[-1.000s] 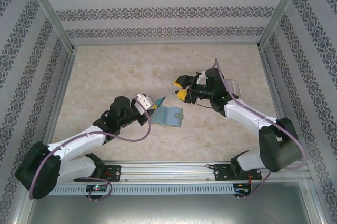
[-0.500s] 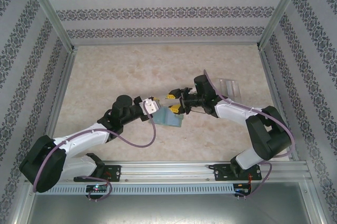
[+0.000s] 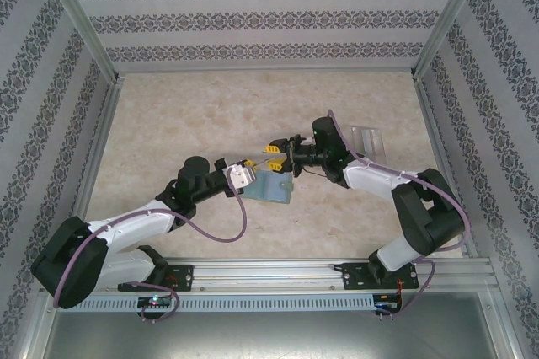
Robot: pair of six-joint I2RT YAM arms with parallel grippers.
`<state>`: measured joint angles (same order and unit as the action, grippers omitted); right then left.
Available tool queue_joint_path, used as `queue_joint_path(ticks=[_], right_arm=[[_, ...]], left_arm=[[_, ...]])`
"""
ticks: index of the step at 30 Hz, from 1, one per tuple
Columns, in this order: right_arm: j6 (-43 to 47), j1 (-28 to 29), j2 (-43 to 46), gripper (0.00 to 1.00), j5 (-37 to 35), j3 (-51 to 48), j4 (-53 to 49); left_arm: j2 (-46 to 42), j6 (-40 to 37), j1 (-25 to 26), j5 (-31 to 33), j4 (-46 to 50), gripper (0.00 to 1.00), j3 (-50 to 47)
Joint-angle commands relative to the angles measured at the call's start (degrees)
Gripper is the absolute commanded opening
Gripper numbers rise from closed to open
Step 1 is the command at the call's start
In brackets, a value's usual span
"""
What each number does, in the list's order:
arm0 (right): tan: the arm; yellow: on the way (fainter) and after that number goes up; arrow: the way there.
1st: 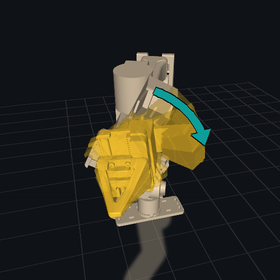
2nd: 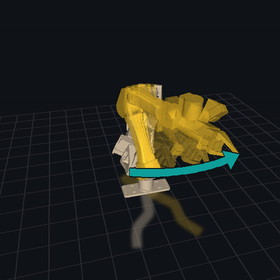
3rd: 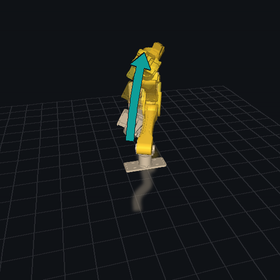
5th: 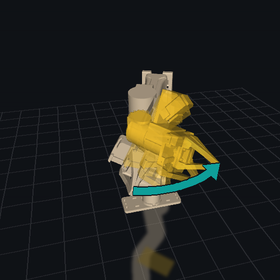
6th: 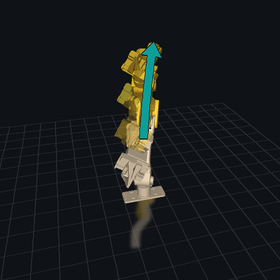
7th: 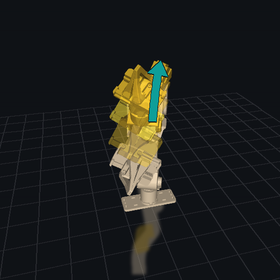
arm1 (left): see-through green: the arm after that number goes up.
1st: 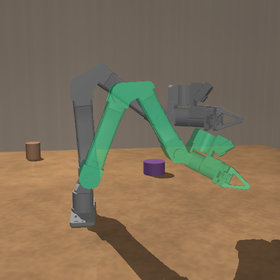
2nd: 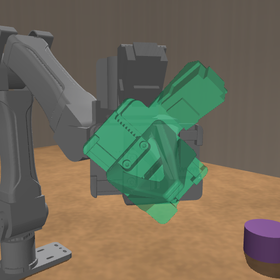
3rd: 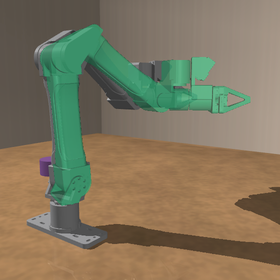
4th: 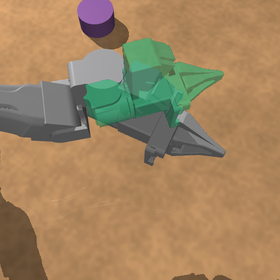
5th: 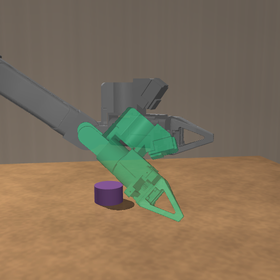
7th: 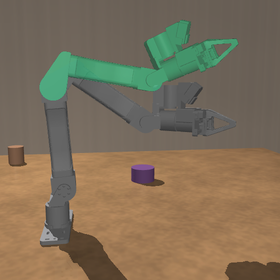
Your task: Put the credit cards into the card holder
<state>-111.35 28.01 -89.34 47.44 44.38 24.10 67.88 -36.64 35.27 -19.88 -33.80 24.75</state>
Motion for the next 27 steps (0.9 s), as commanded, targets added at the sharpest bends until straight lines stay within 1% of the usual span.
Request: queue_joint_path(ticks=[1,11,12,16,17,18,20,21,23,24,25,26,27], right_arm=[[-2.6,0.9,-1.7,0.36,2.1,-0.4,3.8],[-1.5,1.6,-2.9,0.35,4.8,1.1,4.3],[-1.1,1.6,-3.0,0.33,5.1,1.3,4.1],[-0.1,1.4,-3.2,0.16,4.8,0.7,4.0],[-0.2,1.4,-3.2,0.13,4.5,0.4,4.1],[-0.2,1.4,-3.1,0.1,4.0,0.3,4.4],[1.0,1.4,-3.0,0.04,3.8,0.6,4.0],[2.2,1.4,-3.1,0.03,3.9,1.2,3.6],[3.7,1.4,-3.2,0.03,3.8,1.5,3.7],[4.6,1.4,-3.0,0.02,2.9,1.2,3.5],[6.0,1.4,-2.5,0.01,1.3,0.6,3.4],[7.9,1.4,-2.0,0.01,-0.5,0.0,2.4],[11.0,1.5,-1.1,0.01,-3.0,-0.8,0.9]], left_arm=[[0.3,-1.1,0.8,-1.3,-3.4,0.0,0.5],[0.8,-0.7,0.8,1.1,-3.7,0.0,0.9],[0.9,-0.8,0.8,0.9,-3.8,0.0,1.0],[0.9,-0.1,0.7,1.3,-3.8,0.01,1.2],[0.6,0.7,0.7,1.7,-3.6,0.09,1.3],[0.2,1.8,0.7,1.9,-3.0,0.15,1.6],[-0.2,3.1,0.7,1.6,-2.0,0.19,1.9],[-0.3,4.1,0.7,1.7,-2.5,0.24,1.7],[-1.1,7.0,0.7,2.5,-3.0,0.45,1.5],[-1.9,9.1,0.7,3.1,-2.3,0.59,1.6],[-2.9,11.6,0.7,3.6,-1.4,0.65,1.9],[-3.6,13.9,0.7,4.4,-0.7,0.68,2.0],[-4.3,17.1,0.7,5.8,-0.5,0.72,1.9]])
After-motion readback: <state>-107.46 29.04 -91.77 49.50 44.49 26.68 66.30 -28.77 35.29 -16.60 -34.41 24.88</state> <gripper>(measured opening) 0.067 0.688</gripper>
